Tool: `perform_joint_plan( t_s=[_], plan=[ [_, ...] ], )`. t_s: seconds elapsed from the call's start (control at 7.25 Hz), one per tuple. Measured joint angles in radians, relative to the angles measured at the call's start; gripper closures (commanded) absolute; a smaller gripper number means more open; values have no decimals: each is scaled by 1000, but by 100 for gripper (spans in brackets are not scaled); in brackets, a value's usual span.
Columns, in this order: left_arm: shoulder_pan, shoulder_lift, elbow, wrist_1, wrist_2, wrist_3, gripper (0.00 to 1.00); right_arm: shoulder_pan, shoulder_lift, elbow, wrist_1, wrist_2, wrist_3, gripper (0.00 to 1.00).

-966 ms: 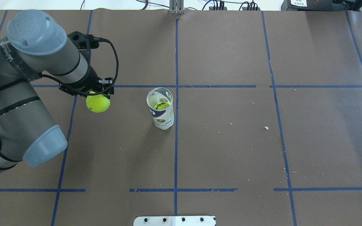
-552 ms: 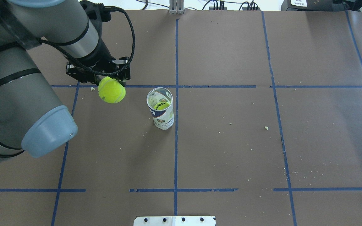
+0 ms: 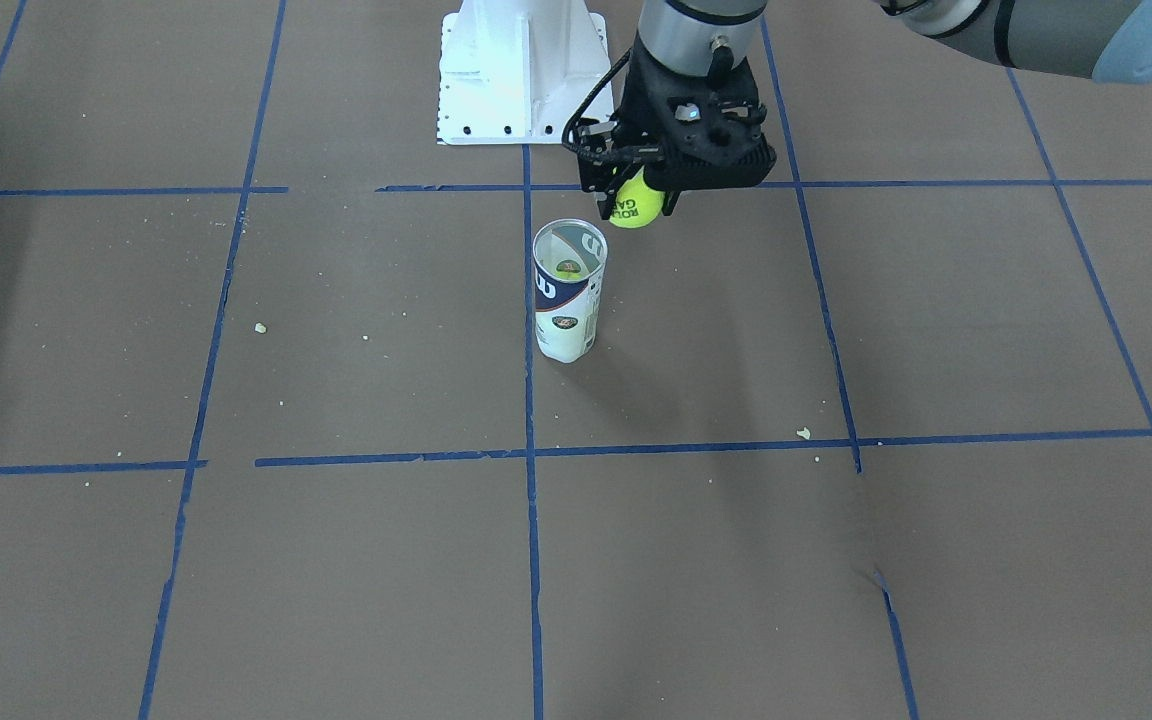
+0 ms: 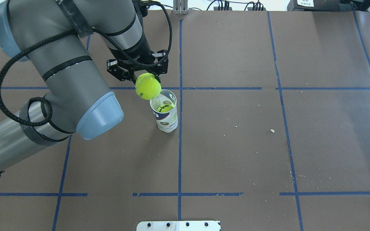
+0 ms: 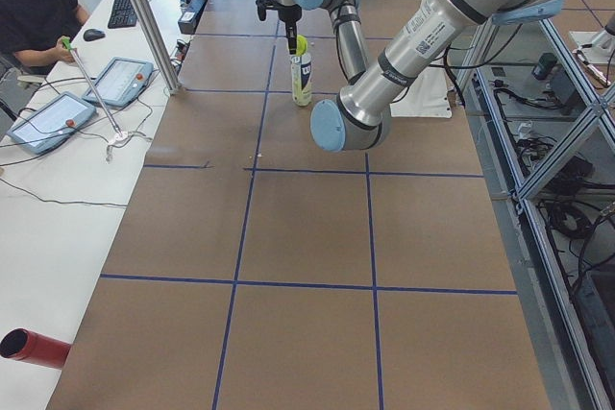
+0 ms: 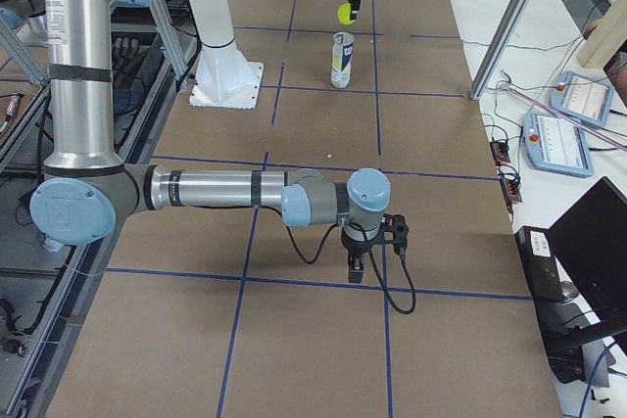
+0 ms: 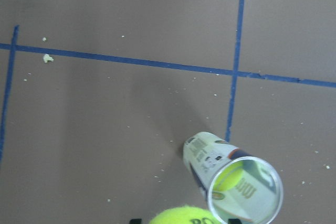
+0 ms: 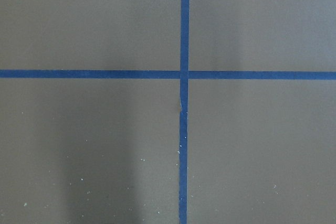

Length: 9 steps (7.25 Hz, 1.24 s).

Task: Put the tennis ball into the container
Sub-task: 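Lift the ball with the left gripper and carry it over the clear container, then open the left gripper to drop the ball into the container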

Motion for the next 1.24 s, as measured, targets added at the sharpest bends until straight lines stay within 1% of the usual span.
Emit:
perform_joint_plan(
  t_s=[0.28,0.69,0.83,0.97,1.24],
  plan=[
    [4,-6,31,-38,-1,-2,100,0,0,0,0,0,0,0],
    [24,-4,51,-75,-2,-2,100,0,0,0,0,0,0,0],
    [30,-4,53,-81,-3,-2,93,0,0,0,0,0,0,0],
    [34,-3,54,-85,-3,-2,1,0,0,0,0,0,0,0],
    [36,2,50,-93,-3,-2,0,0,0,0,0,0,0,0]
  ],
)
